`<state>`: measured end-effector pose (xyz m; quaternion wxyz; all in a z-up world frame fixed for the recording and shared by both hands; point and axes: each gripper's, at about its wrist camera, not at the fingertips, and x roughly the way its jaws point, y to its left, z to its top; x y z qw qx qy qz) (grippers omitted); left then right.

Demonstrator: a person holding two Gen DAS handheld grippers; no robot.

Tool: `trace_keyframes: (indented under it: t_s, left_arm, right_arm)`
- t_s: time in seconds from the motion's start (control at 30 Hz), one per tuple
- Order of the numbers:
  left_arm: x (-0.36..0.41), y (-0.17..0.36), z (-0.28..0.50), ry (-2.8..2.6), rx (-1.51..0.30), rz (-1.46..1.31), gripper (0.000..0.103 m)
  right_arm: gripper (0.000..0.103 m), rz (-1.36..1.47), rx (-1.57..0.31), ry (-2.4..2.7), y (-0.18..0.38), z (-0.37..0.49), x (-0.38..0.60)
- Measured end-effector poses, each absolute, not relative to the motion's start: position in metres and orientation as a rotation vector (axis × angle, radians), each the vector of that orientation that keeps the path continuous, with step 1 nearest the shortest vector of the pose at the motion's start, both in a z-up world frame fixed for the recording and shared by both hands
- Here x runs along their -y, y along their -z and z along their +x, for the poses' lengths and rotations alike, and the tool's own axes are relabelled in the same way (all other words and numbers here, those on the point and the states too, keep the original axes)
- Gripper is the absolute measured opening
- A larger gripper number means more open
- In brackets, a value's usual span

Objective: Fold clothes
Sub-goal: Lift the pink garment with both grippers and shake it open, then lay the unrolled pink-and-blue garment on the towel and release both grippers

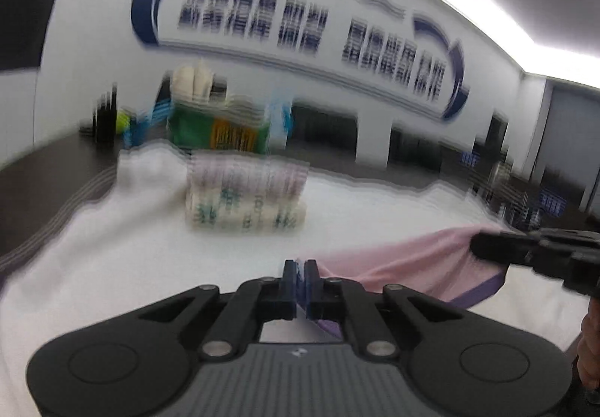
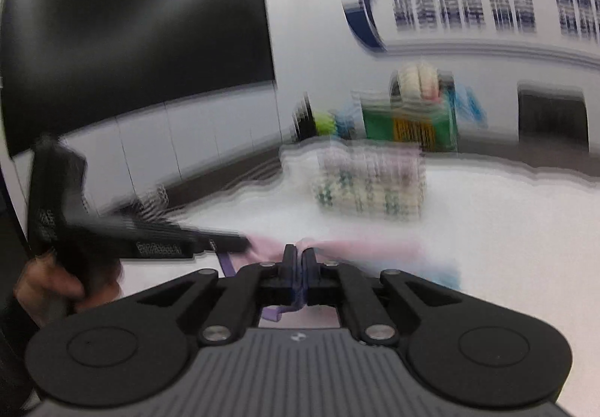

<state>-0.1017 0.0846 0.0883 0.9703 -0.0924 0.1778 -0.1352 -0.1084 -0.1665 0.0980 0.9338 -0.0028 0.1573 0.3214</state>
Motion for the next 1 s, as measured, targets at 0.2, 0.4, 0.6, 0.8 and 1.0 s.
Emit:
trace_keyframes:
  t_s: [0.2,0.4,0.6,0.8,1.0]
  left_arm:
    - [-0.089,-0.194,-0.148,0.269,-0.060,-0.152,0.002]
    - [-0.077,-0.283,-0.160,0.191,0.112,-0.098,0.002]
    - [-0.027,-0.322,-0.094,0.147,0.096,-0.049,0.006]
    - [-0.008,-0.264,-0.050,0.211,-0.070,-0.005,0.031]
    - [-0.048,-0.121,-0.048,0.238,-0.369,0.061,0.045]
  right_arm:
    - [0.002,-0.063,-0.041,-0.744,-0.198,-0.157,0.162]
    - [0.002,-0.088,0.152,-0.684,-0.280,-0.176,0.159]
    - [0.002,0.039,0.072,-0.502,-0.297,-0.097,0.188]
    - [0.005,0.136,-0.283,-0.103,-0.230,0.059,0.256]
    - [0.044,0.138,-0.561,0.054,-0.117,0.091,0.307]
